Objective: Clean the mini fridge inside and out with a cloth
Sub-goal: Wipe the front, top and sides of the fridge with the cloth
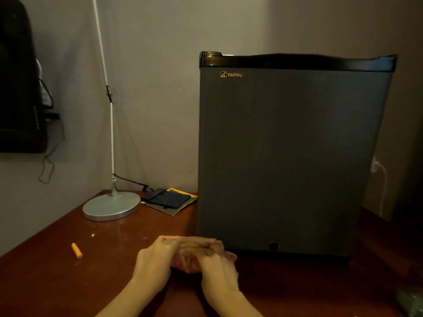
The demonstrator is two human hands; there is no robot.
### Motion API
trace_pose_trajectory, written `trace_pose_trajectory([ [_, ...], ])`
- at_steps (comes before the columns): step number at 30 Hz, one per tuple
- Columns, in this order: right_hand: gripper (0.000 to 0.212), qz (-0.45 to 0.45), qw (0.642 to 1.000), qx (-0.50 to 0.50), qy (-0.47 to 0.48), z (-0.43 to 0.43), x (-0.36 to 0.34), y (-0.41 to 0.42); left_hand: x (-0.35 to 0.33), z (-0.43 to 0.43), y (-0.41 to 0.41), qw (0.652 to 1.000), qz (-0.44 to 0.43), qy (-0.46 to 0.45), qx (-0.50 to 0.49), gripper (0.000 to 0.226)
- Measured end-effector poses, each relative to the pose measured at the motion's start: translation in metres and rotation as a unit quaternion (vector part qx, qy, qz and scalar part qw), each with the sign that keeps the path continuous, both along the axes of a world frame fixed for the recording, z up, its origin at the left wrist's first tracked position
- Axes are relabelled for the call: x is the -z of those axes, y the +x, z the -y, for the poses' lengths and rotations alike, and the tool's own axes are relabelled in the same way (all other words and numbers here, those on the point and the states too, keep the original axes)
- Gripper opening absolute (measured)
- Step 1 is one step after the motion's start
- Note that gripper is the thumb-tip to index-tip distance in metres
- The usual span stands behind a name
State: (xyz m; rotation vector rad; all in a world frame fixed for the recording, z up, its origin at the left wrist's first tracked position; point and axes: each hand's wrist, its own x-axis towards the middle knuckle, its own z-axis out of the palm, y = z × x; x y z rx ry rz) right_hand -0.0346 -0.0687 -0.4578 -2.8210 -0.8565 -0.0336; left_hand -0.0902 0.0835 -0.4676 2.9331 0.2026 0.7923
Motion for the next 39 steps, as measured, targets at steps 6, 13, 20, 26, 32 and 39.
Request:
trace_pose_trajectory([
  [6, 0.054, -0.047, 0.998, 0.026, -0.035, -0.021, -0.019, -0.012, -0.003, -0.001, -0.013, 0.999, 0.017, -0.017, -0.033, 0.045],
  [13, 0.054, 0.049, 0.993, -0.084, -0.064, -0.01, 0.0, 0.002, 0.002, -0.01, -0.014, 0.998, -0.033, 0.045, -0.016, 0.039],
  [20, 0.035, 0.181, 0.967, -0.176, -0.009, 0.011, -0.001, -0.002, 0.006, -0.017, -0.019, 0.989, -0.01, 0.142, 0.032, 0.031],
  [26, 0.031, 0.266, 0.941, -0.208, -0.014, 0.028, -0.015, -0.009, -0.018, 0.0, -0.029, 0.991, -0.029, 0.127, 0.014, 0.063],
  [32, 0.039, 0.277, 0.938, -0.208, 0.011, 0.052, -0.051, -0.02, -0.055, 0.016, -0.045, 0.988, -0.009, 0.151, 0.02, 0.066],
  [39, 0.043, 0.348, 0.913, -0.21, 0.04, 0.077, -0.112, -0.035, -0.122, 0.039, -0.065, 0.974, 0.106, 0.196, 0.045, 0.035],
])
